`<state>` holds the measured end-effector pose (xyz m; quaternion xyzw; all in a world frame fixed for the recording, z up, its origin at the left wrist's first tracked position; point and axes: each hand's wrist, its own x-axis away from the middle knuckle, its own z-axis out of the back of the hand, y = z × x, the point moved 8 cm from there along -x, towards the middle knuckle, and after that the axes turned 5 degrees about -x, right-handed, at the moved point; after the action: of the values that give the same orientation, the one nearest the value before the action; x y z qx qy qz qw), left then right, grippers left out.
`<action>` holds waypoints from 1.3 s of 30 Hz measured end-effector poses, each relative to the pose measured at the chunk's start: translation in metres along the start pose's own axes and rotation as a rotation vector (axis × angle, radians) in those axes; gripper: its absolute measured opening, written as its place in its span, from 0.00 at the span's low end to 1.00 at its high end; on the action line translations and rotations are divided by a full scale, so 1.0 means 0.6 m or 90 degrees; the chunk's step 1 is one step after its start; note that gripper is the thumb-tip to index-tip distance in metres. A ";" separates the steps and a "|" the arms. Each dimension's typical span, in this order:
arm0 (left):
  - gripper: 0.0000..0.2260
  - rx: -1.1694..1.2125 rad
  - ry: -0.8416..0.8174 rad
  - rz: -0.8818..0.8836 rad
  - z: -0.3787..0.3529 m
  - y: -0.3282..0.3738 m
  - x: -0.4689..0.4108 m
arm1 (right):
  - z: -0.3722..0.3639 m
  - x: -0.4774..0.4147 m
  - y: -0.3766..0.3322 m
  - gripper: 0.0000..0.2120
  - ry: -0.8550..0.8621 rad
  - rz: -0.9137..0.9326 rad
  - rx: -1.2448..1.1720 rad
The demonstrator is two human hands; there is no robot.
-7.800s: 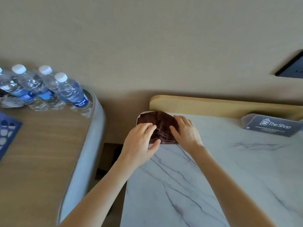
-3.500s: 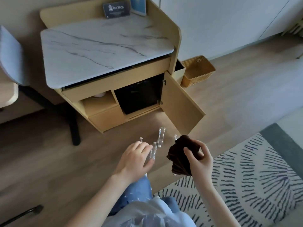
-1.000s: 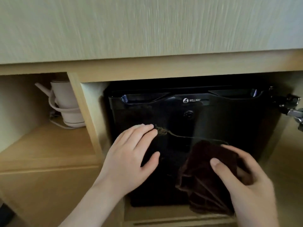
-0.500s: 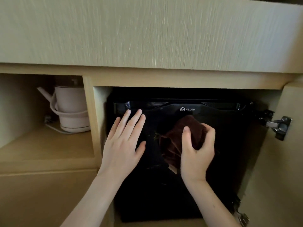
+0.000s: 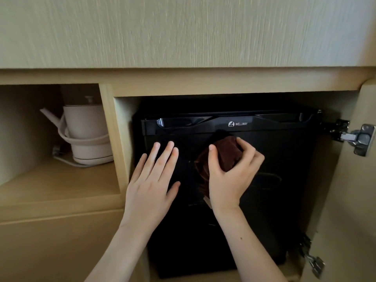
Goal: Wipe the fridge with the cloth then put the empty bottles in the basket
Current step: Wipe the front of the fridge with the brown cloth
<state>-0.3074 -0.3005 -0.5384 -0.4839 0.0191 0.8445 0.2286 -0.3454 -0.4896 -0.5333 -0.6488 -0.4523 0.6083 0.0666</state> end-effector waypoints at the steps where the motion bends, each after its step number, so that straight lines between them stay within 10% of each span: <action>1: 0.37 0.007 0.003 0.002 -0.001 0.000 0.000 | -0.001 0.007 0.003 0.27 -0.010 0.009 -0.004; 13: 0.44 0.079 -0.009 0.042 0.006 -0.007 -0.012 | 0.004 0.005 0.019 0.22 0.085 -0.051 -0.122; 21: 0.43 0.112 -0.026 0.048 0.005 -0.008 -0.012 | -0.028 0.085 0.020 0.28 -0.231 0.295 0.016; 32: 0.37 -0.088 0.046 -0.038 0.057 -0.023 -0.024 | -0.018 0.021 -0.025 0.21 -0.068 0.101 -0.072; 39: 0.31 -0.128 0.064 -0.018 0.041 -0.045 -0.005 | -0.051 0.099 -0.024 0.24 -0.265 0.372 0.012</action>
<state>-0.3150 -0.2712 -0.5179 -0.5461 -0.0612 0.8137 0.1896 -0.3357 -0.4275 -0.5601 -0.6122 -0.2464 0.7249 -0.1978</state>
